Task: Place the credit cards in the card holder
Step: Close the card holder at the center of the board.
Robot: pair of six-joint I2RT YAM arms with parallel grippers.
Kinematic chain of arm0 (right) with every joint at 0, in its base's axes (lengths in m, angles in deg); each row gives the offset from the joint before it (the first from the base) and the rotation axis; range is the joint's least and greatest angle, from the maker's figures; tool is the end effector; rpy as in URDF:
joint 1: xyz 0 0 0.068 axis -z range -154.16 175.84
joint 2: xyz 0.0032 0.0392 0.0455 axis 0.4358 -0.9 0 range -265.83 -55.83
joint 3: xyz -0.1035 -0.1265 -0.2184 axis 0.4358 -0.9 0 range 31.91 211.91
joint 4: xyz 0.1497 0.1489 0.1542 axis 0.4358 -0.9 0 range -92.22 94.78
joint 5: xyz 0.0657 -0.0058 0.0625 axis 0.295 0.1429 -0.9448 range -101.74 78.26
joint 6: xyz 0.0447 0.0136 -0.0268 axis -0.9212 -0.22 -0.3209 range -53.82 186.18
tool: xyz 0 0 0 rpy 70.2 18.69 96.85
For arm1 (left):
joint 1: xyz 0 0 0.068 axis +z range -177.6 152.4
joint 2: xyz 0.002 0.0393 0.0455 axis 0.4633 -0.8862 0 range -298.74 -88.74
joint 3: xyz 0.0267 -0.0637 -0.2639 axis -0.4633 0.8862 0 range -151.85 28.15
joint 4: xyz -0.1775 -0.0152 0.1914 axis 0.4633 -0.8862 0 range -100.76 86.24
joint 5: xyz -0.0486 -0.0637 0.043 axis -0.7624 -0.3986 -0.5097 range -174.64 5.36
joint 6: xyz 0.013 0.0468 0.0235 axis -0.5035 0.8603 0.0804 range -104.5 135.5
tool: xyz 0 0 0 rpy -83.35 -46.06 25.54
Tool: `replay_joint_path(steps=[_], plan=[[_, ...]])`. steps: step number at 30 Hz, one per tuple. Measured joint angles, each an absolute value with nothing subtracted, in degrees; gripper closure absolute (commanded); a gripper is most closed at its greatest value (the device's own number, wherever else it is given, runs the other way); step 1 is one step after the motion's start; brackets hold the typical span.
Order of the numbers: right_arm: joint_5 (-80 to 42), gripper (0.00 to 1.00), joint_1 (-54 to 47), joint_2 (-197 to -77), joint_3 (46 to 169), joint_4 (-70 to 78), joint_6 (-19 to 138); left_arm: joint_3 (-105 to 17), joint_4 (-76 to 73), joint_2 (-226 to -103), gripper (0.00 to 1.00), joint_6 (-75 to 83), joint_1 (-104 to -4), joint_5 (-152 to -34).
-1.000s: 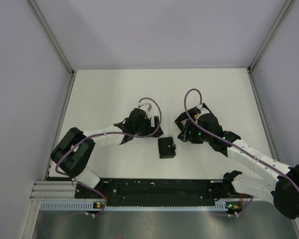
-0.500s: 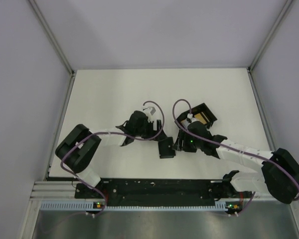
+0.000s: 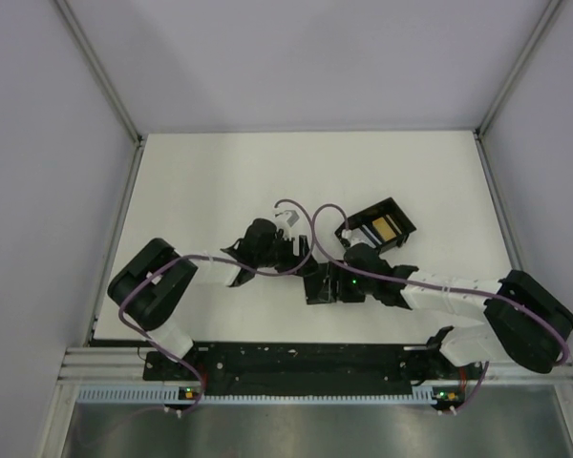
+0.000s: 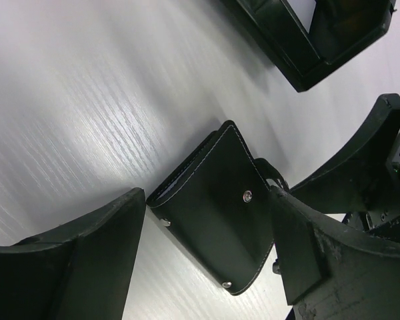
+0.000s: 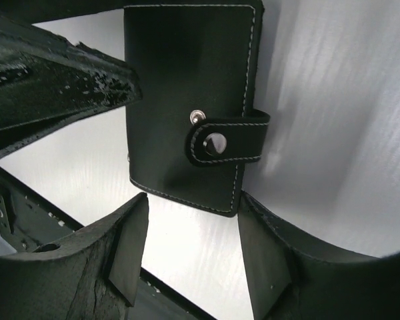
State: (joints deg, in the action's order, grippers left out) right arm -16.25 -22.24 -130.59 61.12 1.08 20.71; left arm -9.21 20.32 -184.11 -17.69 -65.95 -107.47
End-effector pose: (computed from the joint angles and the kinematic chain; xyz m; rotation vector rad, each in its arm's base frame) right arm 0.1559 0.1778 0.1525 -0.0971 2.6011 0.7744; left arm 0.2377 -0.2057 0.1406 0.3551 2.3161 -1.1067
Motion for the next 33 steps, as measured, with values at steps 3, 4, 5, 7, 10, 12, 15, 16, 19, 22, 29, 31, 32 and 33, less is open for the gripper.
replay_joint_path(steps=[3, 4, 5, 7, 10, 12, 15, 16, 19, 22, 29, 31, 32, 33], plan=[[-15.8, 0.45, -24.2, -131.0, 61.1, 2.0, 20.0, -7.2, 22.6, -183.4, 0.23, -18.3, -66.1, -108.0], [-15.7, 0.45, -24.9, -131.1, 61.1, 2.1, 19.7, -6.6, 23.2, -183.2, 0.23, -18.6, -66.2, -108.1], [-15.7, 0.45, -25.4, -131.2, 61.1, 2.2, 19.5, -6.1, 23.7, -183.0, 0.23, -18.9, -66.3, -108.1], [-15.5, 0.45, -26.5, -131.5, 61.1, 2.6, 19.1, -5.0, 24.6, -182.5, 0.23, -19.2, -66.4, -108.1], [-14.8, 0.44, -27.9, -131.7, 61.4, 2.7, 19.0, -3.6, 25.0, -181.3, 0.21, -19.5, -66.5, -108.0], [-13.6, 0.44, -28.8, -131.7, 62.1, 1.3, 19.0, -2.9, 24.1, -180.0, 0.19, -19.7, -66.6, -107.1], [-12.0, 0.43, -29.4, -130.7, 62.3, -0.7, 19.0, -2.8, 20.4, -177.6, 0.18, -19.7, -66.8, -104.3], [-11.5, 0.43, -29.4, -129.4, 62.1, -1.6, 19.0, -2.8, 18.6, -176.6, 0.18, -19.6, -66.8, -103.2], [-10.1, 0.44, -29.5, -122.8, 60.7, -2.6, 19.0, -2.8, 13.7, -173.7, 0.20, -19.2, -66.8, -100.3], [-8.1, 0.53, -29.5, -115.2, 58.5, -3.2, 19.0, -2.7, 9.8, -170.3, 0.27, -18.8, -66.8, -98.2], [-1.6, 0.69, -29.0, -109.0, 57.2, -6.6, 17.5, -1.7, 6.4, -166.1, 0.48, -17.7, -67.9, -98.6], [-1.1, 0.71, -28.1, -110.4, 57.2, -7.0, 17.4, -1.1, 6.0, -166.1, 0.54, -17.8, -68.9, -99.1], [-1.1, 0.71, -27.5, -111.5, 57.2, -7.1, 17.5, -0.8, 6.0, -166.1, 0.59, -17.9, -69.4, -99.4], [-1.1, 0.71, -27.1, -112.4, 57.3, -7.3, 17.6, -0.6, 6.0, -166.1, 0.60, -18.0, -69.8, -99.6]])
